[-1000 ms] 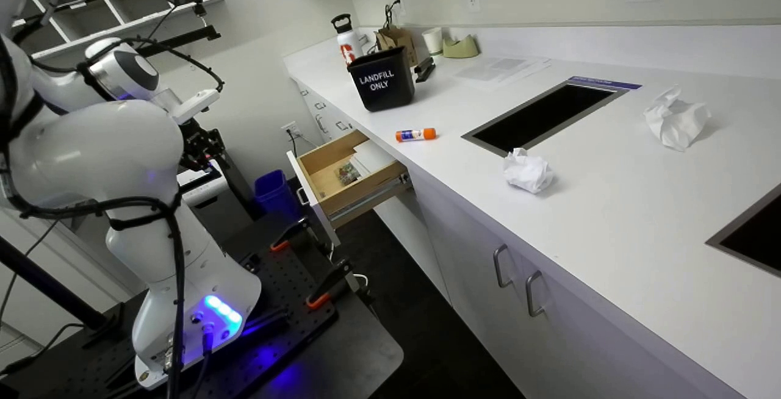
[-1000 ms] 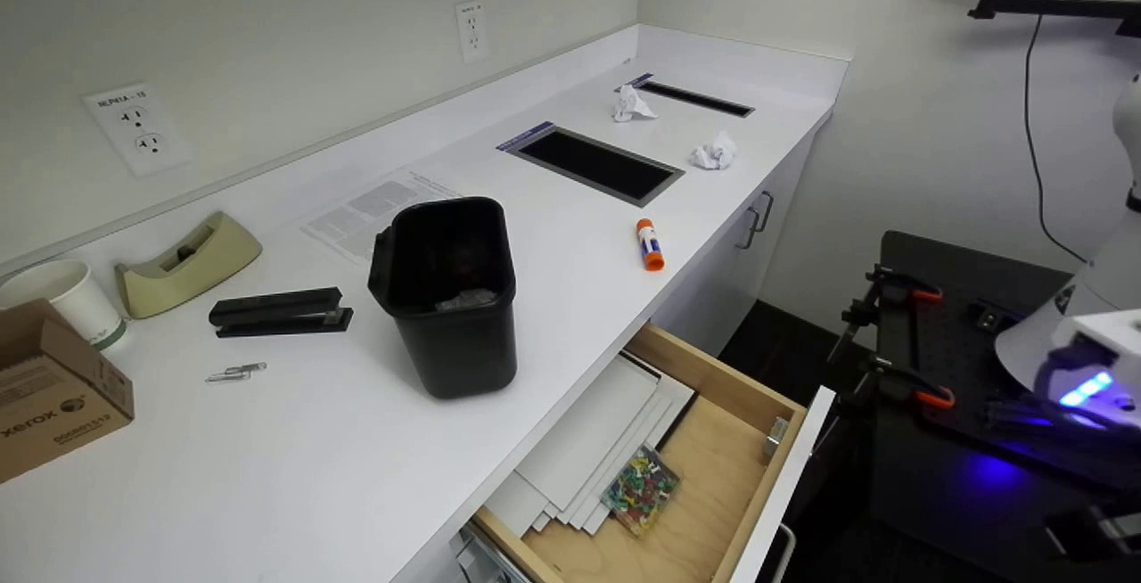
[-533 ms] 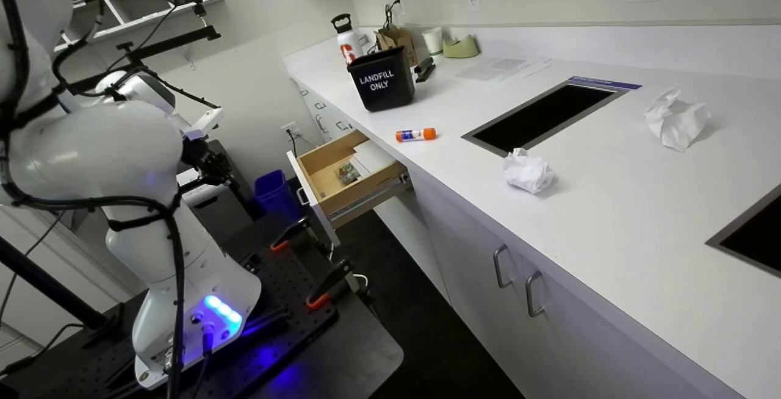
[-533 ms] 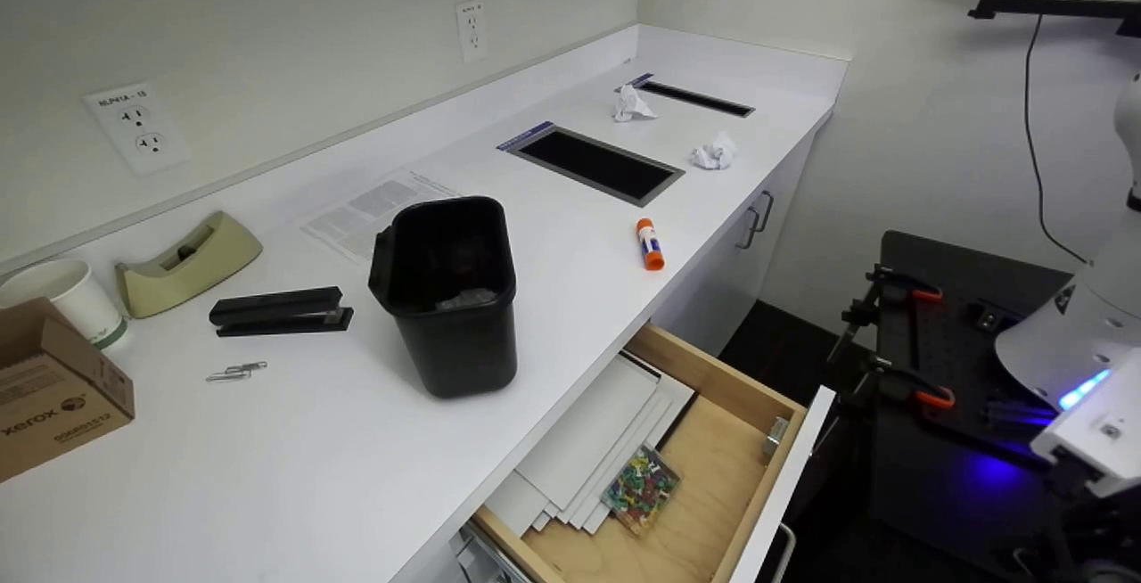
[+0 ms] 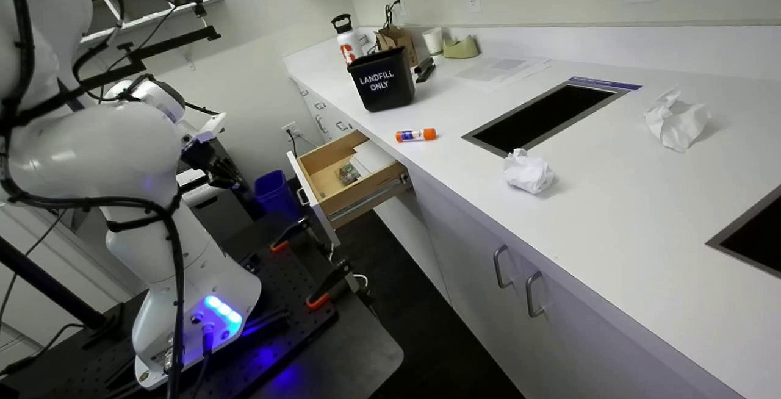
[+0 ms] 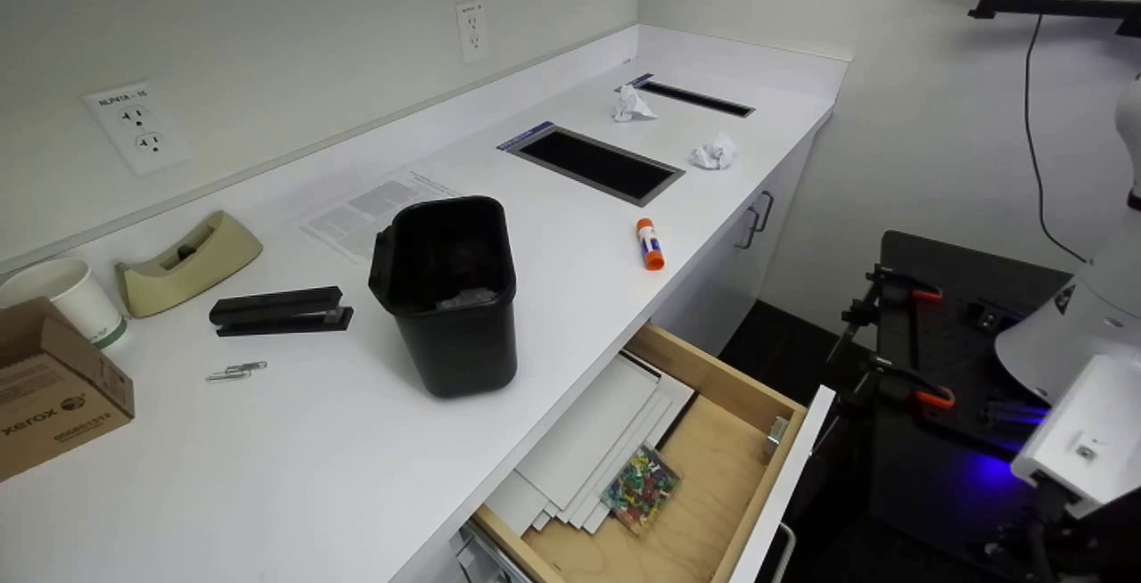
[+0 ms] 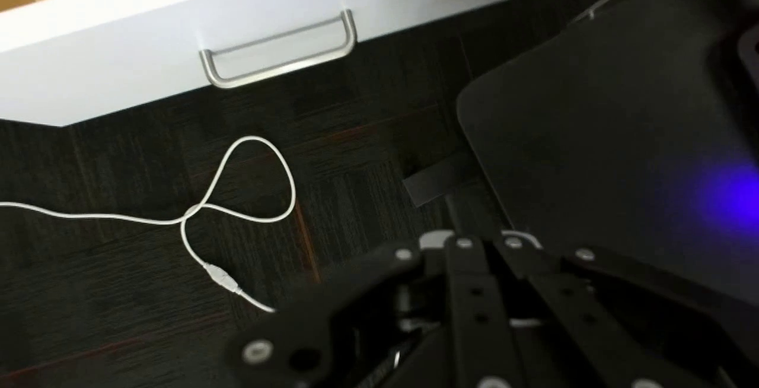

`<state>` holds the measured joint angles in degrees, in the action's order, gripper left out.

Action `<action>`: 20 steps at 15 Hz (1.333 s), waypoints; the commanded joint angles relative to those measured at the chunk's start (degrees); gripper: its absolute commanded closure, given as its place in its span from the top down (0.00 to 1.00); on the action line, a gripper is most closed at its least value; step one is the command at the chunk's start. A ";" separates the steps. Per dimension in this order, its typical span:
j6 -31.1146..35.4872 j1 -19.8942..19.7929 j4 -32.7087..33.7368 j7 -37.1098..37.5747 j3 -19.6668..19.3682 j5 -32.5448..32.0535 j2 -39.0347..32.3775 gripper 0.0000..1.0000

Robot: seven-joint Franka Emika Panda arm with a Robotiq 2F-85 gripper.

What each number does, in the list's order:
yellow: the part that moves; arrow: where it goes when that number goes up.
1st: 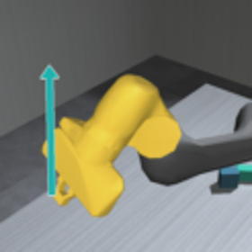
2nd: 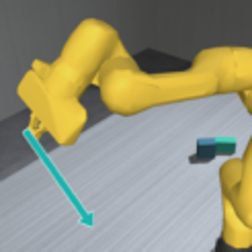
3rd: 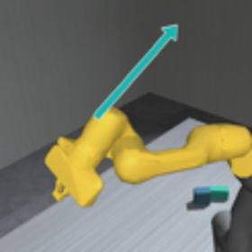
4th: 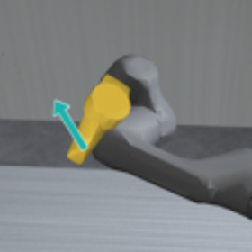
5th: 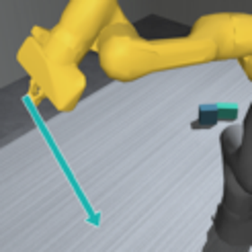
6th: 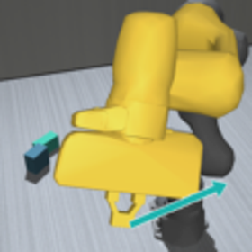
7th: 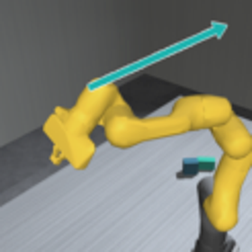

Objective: Close the drawer

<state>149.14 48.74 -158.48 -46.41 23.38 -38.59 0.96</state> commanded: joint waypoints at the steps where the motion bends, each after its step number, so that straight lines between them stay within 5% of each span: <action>1: -0.54 -2.63 1.68 3.89 0.94 -15.80 -0.67 0.00; 7: -2.43 -6.03 7.84 14.84 0.64 -37.67 -12.07 0.00; 14: -11.28 -6.60 17.72 15.81 -0.07 -46.77 -28.41 0.01; 20: -16.25 -7.29 22.76 14.40 -1.29 -54.32 -34.44 0.01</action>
<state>135.62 42.14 -137.94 -32.00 22.34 -89.53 -31.47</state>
